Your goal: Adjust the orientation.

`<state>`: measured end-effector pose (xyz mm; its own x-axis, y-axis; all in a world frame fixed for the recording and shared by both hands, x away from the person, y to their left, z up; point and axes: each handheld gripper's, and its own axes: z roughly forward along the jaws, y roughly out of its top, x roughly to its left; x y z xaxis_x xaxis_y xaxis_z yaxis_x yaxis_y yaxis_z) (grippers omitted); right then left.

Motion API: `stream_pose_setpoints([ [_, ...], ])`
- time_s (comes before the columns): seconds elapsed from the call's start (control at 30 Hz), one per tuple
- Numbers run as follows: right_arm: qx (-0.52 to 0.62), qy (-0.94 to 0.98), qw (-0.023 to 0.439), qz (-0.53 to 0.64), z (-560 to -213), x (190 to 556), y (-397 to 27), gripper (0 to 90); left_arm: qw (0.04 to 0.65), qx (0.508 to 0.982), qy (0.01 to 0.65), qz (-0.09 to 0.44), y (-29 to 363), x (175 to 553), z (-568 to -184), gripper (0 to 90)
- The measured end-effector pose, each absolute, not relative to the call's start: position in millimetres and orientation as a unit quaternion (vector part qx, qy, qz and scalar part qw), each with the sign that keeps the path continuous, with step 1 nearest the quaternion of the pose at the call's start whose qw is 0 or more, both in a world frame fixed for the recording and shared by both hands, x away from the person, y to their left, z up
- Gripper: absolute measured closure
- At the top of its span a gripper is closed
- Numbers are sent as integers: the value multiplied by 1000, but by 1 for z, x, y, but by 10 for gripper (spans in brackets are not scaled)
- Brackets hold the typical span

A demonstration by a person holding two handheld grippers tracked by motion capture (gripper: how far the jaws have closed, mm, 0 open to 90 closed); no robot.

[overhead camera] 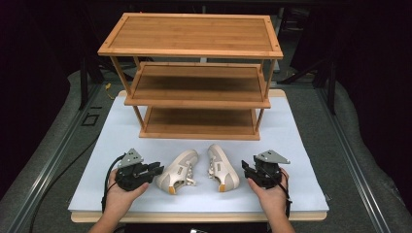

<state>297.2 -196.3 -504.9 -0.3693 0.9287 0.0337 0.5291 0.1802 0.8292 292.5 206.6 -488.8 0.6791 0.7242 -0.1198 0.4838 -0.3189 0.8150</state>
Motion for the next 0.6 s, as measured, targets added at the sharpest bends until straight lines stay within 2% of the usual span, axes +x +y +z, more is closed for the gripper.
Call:
stream_pose_setpoints([
  [0.2, 503, 729, 250, 392, -506, 298, -198, 506, 433, 814, 364, 132, 200, 291, -490, 860],
  [0.6, 505, 724, 252, 397, -507, 298, -198, 510, 425, 808, 382, 143, 208, 297, -497, 882],
])
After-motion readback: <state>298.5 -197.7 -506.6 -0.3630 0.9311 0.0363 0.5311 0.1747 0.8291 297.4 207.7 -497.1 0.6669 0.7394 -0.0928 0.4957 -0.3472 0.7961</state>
